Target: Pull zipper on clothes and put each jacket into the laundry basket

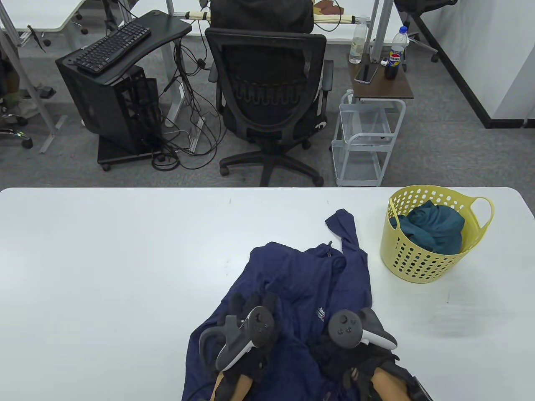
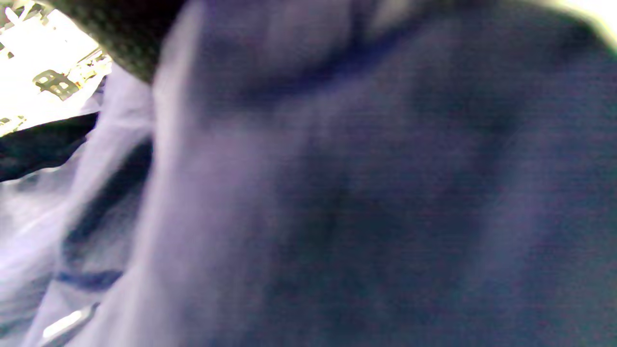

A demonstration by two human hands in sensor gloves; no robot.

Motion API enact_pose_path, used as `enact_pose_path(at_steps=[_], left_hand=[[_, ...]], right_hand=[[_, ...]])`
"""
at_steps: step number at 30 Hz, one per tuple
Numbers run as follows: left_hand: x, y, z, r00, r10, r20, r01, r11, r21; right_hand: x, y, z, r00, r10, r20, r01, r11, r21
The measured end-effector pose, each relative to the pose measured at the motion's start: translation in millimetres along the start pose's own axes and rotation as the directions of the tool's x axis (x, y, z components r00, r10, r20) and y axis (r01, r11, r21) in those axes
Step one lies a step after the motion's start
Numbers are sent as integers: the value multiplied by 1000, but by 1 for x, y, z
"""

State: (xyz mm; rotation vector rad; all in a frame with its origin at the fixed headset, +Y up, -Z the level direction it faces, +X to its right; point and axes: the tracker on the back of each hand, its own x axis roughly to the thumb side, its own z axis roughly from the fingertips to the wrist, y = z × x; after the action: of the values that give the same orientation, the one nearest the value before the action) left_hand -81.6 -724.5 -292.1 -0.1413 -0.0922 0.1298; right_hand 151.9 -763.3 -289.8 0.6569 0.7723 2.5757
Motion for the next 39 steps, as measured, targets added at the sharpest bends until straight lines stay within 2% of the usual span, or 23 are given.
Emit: enact_pose_path(at_steps=[3,5,7,8,11,13,14,16,18,20,23,27,30,32,36,39], left_hand=[[-9,-24,-19,999,37,24,-33,985,-170],[-16,-37,-28,996,82,-20,-85,962,-258],[-18,-46,-32,998,35,-44,-47,951,-306],[-18,-51,-35,998,-10,-56,-9,945,-327],[-15,-57,-38,993,-79,-92,38,923,-383],[-15,-57,-38,989,-95,-113,42,915,-401],[-17,-57,-39,986,-106,-125,45,910,-413],[-24,-57,-40,982,-108,-157,31,902,-430],[-33,-56,-41,979,-85,-185,-4,902,-433],[-45,-55,-42,976,-51,-210,-46,900,-433],[-62,-52,-41,970,34,-243,-137,896,-422],[-83,-49,-40,948,78,-308,-189,918,-349],[-88,-51,-41,944,49,-327,-174,915,-364],[-86,-49,-41,943,6,-331,-136,919,-370],[-85,-46,-42,938,15,-347,-147,922,-358],[-88,-39,-41,927,-11,-375,-101,955,-278]], right_hand=[[-2,-10,14,999,-41,-2,41,994,-103],[0,-18,28,996,-61,-64,42,965,-259],[6,-20,37,989,-61,-136,6,928,-372],[11,-19,39,985,-38,-170,-32,919,-392],[27,-8,37,977,58,-206,-123,939,-321],[35,2,31,967,125,-222,-176,958,-228],[37,10,26,955,167,-244,-205,969,-141],[32,21,16,920,232,-317,-248,969,-9],[22,24,8,882,293,-369,-302,953,35],[10,18,5,886,260,-383,-272,962,24],[-12,3,3,861,211,-463,-265,963,-55],[-40,-13,9,821,141,-553,-272,948,-163],[-59,-19,15,809,87,-581,-264,937,-227],[-68,-22,18,801,53,-597,-236,944,-233],[-85,-27,27,789,3,-615,-207,943,-261],[-95,-29,32,791,-17,-612,-204,935,-290]])
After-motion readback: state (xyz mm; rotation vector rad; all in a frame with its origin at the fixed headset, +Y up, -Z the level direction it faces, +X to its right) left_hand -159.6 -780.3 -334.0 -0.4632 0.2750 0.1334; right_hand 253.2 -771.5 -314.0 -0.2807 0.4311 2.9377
